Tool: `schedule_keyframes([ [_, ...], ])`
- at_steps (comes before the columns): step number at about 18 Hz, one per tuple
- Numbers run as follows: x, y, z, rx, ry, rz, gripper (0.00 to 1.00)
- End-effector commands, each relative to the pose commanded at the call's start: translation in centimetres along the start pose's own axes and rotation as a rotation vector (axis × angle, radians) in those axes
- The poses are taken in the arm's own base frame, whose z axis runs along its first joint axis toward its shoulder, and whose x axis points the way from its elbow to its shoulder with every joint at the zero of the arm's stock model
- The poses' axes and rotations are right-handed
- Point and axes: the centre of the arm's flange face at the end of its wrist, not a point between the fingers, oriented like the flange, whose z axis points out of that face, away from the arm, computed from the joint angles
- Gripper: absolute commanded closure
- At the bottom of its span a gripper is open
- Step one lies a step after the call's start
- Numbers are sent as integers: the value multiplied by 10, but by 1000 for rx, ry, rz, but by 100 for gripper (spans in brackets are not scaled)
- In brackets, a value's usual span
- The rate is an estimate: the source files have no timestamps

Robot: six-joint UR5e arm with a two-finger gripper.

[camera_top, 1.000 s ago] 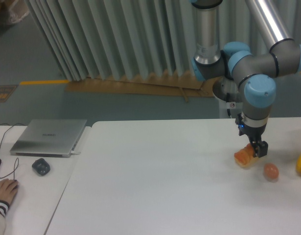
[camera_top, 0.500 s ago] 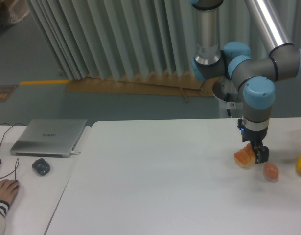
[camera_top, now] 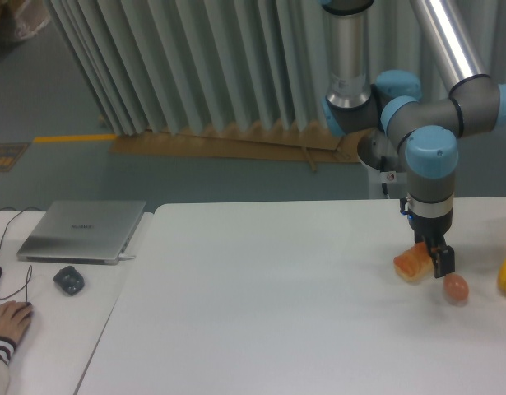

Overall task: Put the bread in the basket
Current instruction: 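Close the gripper around the bread roll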

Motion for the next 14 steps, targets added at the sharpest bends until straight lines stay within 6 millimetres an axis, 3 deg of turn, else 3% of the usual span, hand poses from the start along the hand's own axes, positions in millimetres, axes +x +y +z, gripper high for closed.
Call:
schedule_keyframes([
  [5,-1,1,17,-34,33,-27,0],
  [7,-1,-9,25,-40,46,-29,0],
  [14,6,-11,11,-28,27,-39,0],
])
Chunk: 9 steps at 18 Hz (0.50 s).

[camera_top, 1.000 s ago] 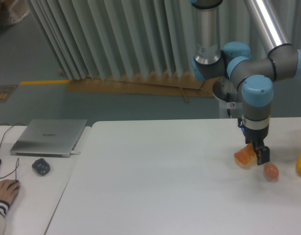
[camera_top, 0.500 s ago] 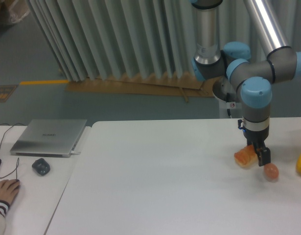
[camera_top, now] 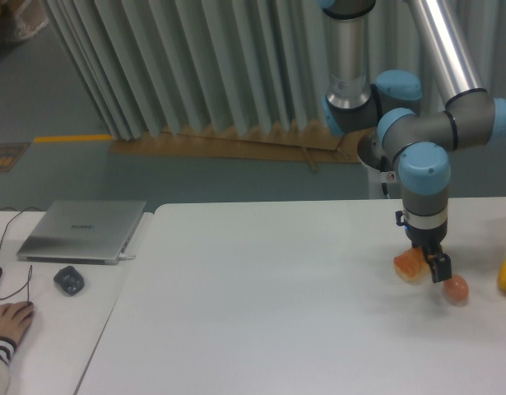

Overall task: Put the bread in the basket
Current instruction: 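Close the gripper around the bread roll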

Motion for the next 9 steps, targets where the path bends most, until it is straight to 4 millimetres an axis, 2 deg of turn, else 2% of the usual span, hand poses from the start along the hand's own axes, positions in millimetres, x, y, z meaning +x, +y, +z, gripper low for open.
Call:
schedule_keyframes([
  [3,4,-10,1,-2,3,12,0],
  [5,8,-14,9,-6,17,6,0],
  [9,16,-31,9,-17,15,5,0],
])
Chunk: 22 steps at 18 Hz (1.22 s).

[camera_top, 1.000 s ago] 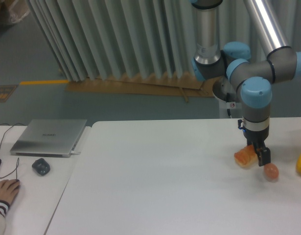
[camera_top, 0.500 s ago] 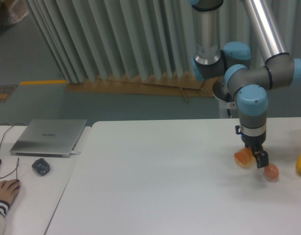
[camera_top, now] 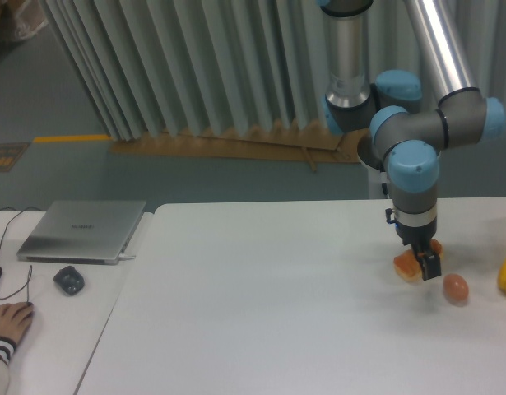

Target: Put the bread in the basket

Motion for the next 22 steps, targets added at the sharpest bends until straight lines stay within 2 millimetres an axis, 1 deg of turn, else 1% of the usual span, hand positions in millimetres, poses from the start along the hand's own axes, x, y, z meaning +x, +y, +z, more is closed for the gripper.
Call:
schedule_keyframes([
  [4,3,-1,-3,2,-5,1,0],
  [10,4,1,5,0,11,6,0],
  [13,3,5,6,0,13,3,0],
  [15,1,11,7,0,16,-6,0],
  [22,-5,17,11,-19,15,-12,0],
])
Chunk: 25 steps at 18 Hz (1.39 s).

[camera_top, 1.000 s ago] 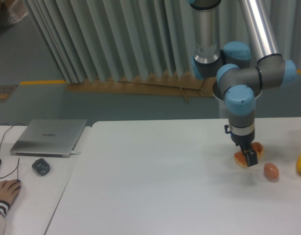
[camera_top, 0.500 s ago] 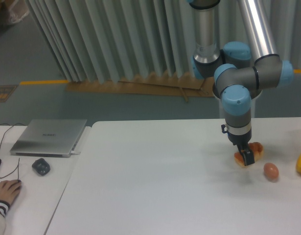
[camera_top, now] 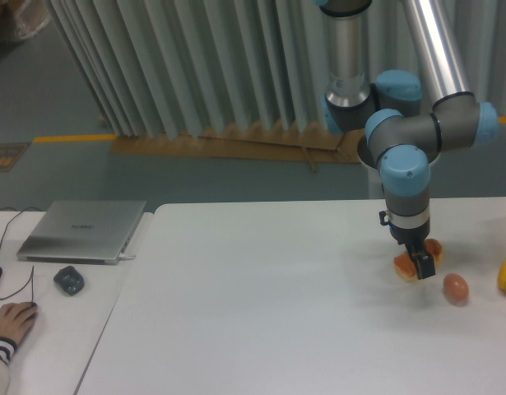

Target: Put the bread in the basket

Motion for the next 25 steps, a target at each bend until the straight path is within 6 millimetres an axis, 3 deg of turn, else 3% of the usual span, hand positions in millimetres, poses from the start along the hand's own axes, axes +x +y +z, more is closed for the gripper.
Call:
schedule_keyframes([
  [4,-1,2,2,-20,-2,2,9],
  [6,-2,1,4,-27,0,4,21],
  [8,-3,1,3,-28,-1,3,26],
  [12,-3,1,3,-28,-1,3,45],
  [16,-4,1,0,-27,-6,4,55],
  [17,-5,2,0,-27,-7,3,65],
  [21,-5,2,-2,-25,-10,2,76],
  [25,-7,4,-6,-23,-17,-3,78],
])
